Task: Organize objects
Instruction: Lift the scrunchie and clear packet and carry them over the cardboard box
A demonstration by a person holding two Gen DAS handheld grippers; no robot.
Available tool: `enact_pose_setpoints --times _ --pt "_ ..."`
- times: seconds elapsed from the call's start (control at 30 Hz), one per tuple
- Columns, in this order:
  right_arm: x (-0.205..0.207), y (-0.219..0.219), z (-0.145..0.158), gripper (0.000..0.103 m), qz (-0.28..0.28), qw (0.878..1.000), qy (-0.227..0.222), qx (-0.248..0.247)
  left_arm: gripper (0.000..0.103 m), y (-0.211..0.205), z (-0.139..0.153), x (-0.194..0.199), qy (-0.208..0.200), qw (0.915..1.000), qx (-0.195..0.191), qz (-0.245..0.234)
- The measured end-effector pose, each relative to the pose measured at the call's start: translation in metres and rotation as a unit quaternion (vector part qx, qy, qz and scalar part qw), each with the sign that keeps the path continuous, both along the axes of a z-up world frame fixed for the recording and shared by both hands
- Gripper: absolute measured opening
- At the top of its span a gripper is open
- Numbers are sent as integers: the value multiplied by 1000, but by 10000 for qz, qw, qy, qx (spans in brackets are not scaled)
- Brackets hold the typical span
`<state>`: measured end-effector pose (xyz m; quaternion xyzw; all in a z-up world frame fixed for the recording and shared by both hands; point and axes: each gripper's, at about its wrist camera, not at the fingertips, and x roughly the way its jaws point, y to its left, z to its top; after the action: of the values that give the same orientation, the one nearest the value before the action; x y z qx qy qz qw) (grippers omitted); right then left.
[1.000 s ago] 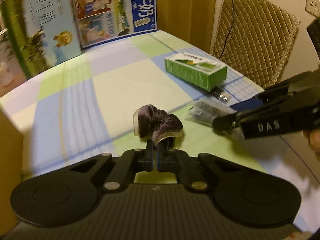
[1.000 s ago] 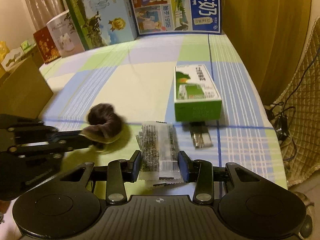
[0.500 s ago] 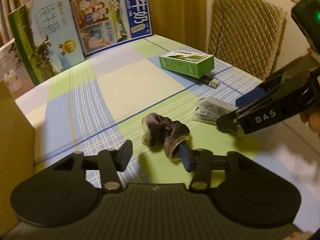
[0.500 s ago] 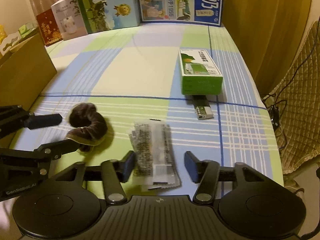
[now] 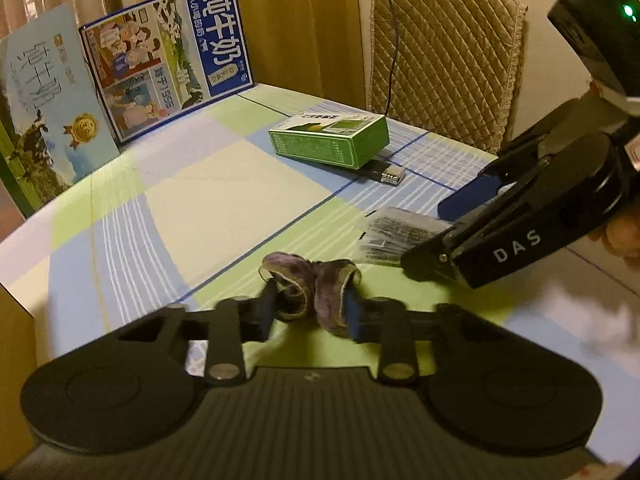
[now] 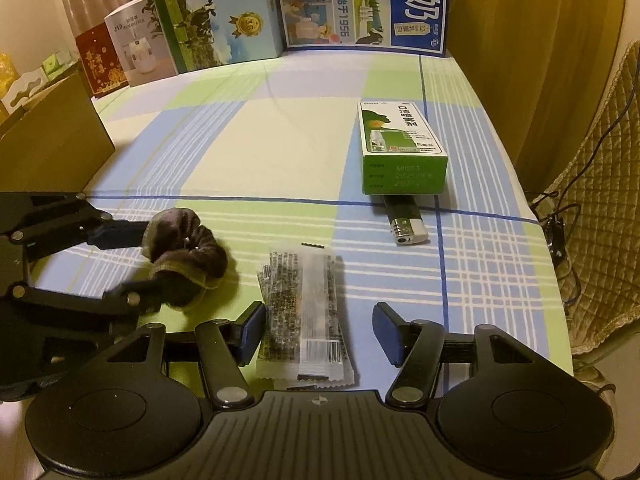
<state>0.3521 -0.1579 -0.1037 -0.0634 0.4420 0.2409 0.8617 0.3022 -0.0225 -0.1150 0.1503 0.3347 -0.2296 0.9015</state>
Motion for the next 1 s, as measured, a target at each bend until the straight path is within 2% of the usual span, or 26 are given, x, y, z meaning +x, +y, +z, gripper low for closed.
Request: enact_pose_setpoints --times 0.13,0.3,0.37,0.47,0.57,0.67,0.77,1.0 --pt "0 3 0 56 50 10000 -6 11 11 2 5 -2 145 9993 -98 341" --pt "-1 10 -1 55 142 9998 -56 -114 10 6 6 -9 219 9971 -199 695" --pt "-2 15 -1 35 197 9994 -118 -247 10 6 7 -10 221 9968 -211 740" --pt "-7 22 -1 34 232 9985 -192 -460 10 6 11 -11 277 9963 -243 775" --pt "-12 23 3 34 176 9988 -195 -408 10 9 19 -17 289 9949 -281 930" --pt "-23 20 19 34 -85 9987 -384 -312 10 16 32 -26 397 9911 -395 1207" --pt "-41 13 37 34 -496 9981 -356 74 10 22 49 -41 463 9875 -529 1411" --pt "-107 5 73 34 -820 9955 -421 223 10 28 91 -92 452 9830 -660 1653"
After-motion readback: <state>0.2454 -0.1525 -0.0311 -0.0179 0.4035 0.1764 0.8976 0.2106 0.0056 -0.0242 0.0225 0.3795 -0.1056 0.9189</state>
